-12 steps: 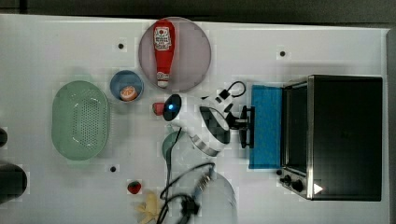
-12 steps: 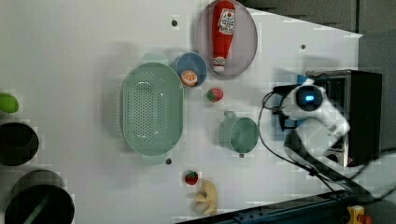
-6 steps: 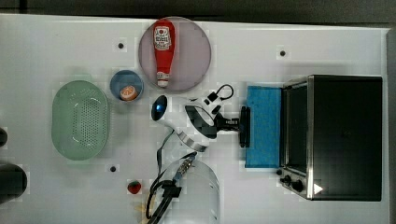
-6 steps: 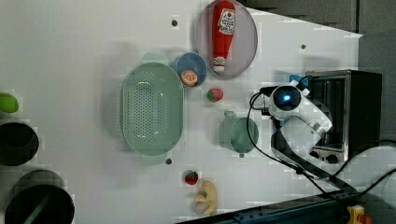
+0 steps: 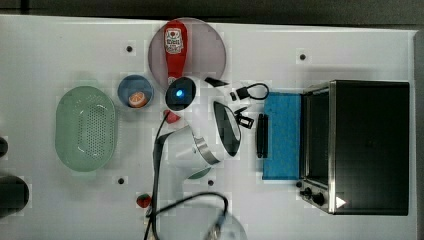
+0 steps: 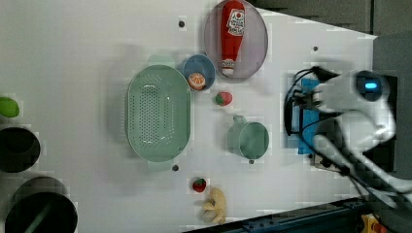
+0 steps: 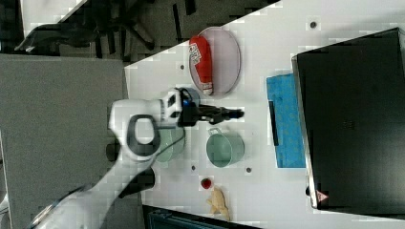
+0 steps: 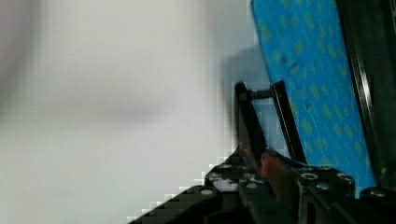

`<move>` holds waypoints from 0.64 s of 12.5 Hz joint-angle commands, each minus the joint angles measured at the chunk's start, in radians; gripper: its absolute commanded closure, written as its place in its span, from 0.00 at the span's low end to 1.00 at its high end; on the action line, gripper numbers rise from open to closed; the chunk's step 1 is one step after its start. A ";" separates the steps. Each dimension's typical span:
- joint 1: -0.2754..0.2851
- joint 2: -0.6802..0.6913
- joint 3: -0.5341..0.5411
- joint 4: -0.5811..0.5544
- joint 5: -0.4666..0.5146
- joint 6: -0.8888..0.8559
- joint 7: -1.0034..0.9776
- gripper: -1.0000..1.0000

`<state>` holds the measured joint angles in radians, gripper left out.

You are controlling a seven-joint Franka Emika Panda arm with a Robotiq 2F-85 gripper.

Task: Flap open oven.

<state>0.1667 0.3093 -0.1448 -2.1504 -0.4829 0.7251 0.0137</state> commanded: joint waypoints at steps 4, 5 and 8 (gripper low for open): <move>-0.012 -0.284 -0.027 0.056 0.416 -0.145 0.052 0.83; -0.012 -0.335 -0.035 0.067 0.437 -0.194 0.052 0.83; -0.012 -0.452 -0.049 0.118 0.438 -0.395 0.112 0.83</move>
<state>0.1588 -0.1511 -0.1837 -2.0586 -0.0588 0.3721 0.0378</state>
